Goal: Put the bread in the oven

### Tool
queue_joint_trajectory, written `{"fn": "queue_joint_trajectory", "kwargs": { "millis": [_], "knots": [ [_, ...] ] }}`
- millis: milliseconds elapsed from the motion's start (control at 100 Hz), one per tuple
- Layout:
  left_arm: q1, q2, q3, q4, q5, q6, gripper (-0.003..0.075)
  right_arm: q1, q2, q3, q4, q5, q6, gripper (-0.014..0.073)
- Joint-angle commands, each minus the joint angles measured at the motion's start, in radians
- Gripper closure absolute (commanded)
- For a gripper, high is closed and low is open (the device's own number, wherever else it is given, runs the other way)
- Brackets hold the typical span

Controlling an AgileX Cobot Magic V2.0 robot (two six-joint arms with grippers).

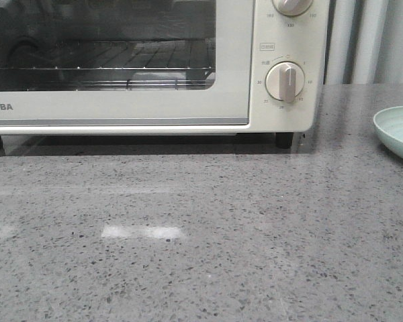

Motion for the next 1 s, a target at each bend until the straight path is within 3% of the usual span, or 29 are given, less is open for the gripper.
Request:
{"fn": "queue_joint_trajectory", "kwargs": {
  "millis": [0, 580, 710, 780, 870, 990],
  "knots": [
    [-0.006, -0.031, 0.022, -0.009, -0.059, 0.000, 0.0741, 0.004, -0.020, 0.011, 0.010, -0.027, -0.002, 0.0662],
    [-0.006, -0.031, 0.022, -0.009, -0.060, 0.000, 0.0741, 0.004, -0.020, 0.011, 0.010, -0.027, -0.002, 0.0662],
    [-0.006, -0.031, 0.022, 0.125, -0.069, 0.002, 0.0741, 0.004, -0.020, 0.011, -0.032, -0.024, -0.002, 0.0662],
    [-0.006, -0.031, 0.022, 0.113, -0.080, 0.002, 0.0741, 0.004, -0.020, 0.011, -0.043, -0.028, -0.002, 0.0662],
    [-0.006, -0.031, 0.022, 0.041, -0.155, 0.002, 0.0741, 0.004, -0.020, 0.011, 0.021, -0.092, -0.002, 0.0662],
    [-0.006, -0.031, 0.022, -0.145, -0.408, 0.002, 0.0741, 0.004, -0.020, 0.011, 0.093, -0.277, -0.002, 0.0662]
  ]
}}
